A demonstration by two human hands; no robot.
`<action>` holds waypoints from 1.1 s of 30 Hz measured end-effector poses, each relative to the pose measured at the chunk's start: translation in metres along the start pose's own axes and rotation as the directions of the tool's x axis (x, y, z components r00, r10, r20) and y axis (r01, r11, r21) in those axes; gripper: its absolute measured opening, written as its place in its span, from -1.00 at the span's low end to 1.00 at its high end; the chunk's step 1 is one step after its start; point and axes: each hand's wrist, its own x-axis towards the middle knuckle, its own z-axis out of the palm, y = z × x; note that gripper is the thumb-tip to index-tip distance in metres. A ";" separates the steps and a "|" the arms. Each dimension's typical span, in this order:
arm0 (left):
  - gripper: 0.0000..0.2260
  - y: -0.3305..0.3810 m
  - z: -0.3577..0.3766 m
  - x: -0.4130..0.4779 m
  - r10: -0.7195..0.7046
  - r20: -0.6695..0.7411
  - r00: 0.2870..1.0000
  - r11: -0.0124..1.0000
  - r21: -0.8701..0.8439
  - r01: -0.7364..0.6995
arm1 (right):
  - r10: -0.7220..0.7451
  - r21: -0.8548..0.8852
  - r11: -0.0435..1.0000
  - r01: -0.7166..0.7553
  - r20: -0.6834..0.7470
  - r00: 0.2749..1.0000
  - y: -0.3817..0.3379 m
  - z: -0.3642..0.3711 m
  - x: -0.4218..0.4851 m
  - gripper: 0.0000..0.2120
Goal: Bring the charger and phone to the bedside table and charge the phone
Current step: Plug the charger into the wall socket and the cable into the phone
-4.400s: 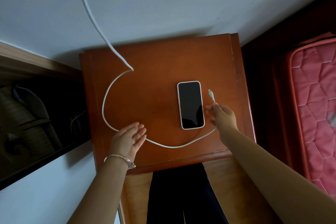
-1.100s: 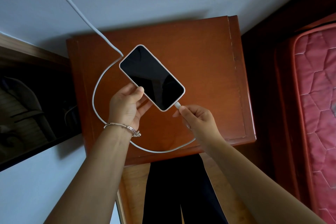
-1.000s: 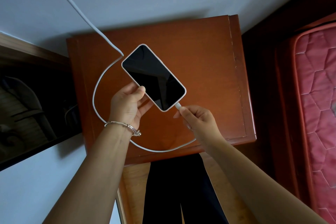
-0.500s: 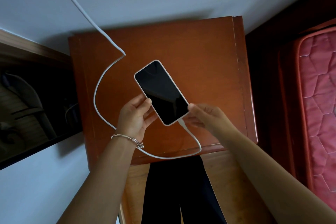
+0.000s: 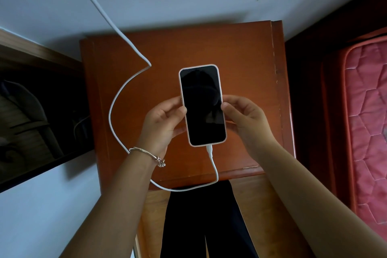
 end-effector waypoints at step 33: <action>-0.89 -0.013 0.000 0.024 0.075 -0.170 0.983 0.991 0.121 -0.055 | 0.075 -0.090 0.991 -0.101 -0.260 0.963 0.018 0.010 0.015 -0.95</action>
